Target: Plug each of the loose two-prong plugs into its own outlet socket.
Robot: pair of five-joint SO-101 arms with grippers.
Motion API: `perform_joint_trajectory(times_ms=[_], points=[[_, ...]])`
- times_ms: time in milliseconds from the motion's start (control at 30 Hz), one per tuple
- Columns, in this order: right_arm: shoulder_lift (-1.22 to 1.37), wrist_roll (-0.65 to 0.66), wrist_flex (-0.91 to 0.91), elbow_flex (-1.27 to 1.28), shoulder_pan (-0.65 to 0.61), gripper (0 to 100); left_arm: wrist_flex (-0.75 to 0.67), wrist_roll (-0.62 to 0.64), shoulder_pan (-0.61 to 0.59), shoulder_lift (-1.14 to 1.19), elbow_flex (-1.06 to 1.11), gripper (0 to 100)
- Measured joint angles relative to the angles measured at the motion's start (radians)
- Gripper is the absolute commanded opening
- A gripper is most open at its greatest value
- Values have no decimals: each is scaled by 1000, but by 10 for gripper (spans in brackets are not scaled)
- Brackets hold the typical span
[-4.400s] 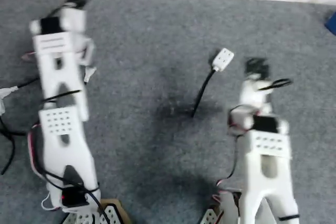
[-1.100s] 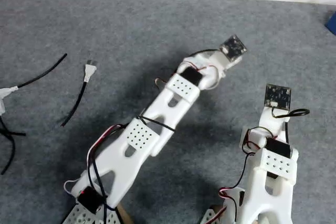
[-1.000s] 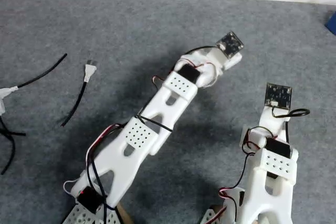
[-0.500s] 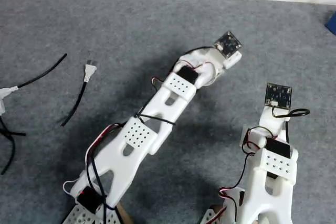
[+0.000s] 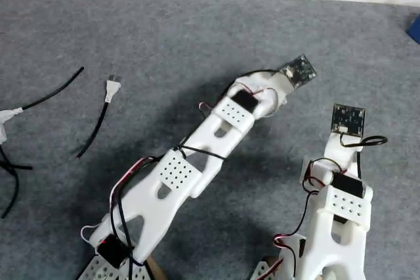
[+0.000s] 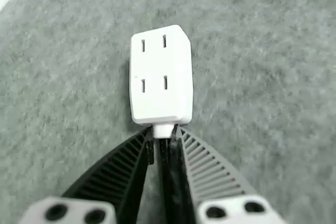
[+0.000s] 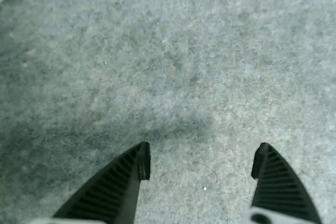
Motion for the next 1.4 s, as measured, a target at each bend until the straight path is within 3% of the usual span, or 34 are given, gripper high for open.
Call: perform_joint_trajectory(times_ms=[100,300,400,667,900,1033,1100,1200,1400], points=[[0,0,0,0,0,307,230,-2,8,-35,-69,7],[0,0,0,0,0,307,839,0,34,-104,-252,6],[0,0,0,3,-9,307,954,-2,31,-133,-235,6],[0,0,0,23,-25,307,974,0,-49,-265,15,5],[0,0,-2,23,-25,307,974,-58,-104,-598,485,8],[0,0,-2,23,-25,307,953,-68,-123,-836,635,109],[0,0,-2,23,-25,307,872,-68,-153,-908,643,181],[0,0,-2,23,-25,307,706,-35,-186,-902,647,185],[0,0,-2,23,-25,307,361,11,-186,-631,612,181]])
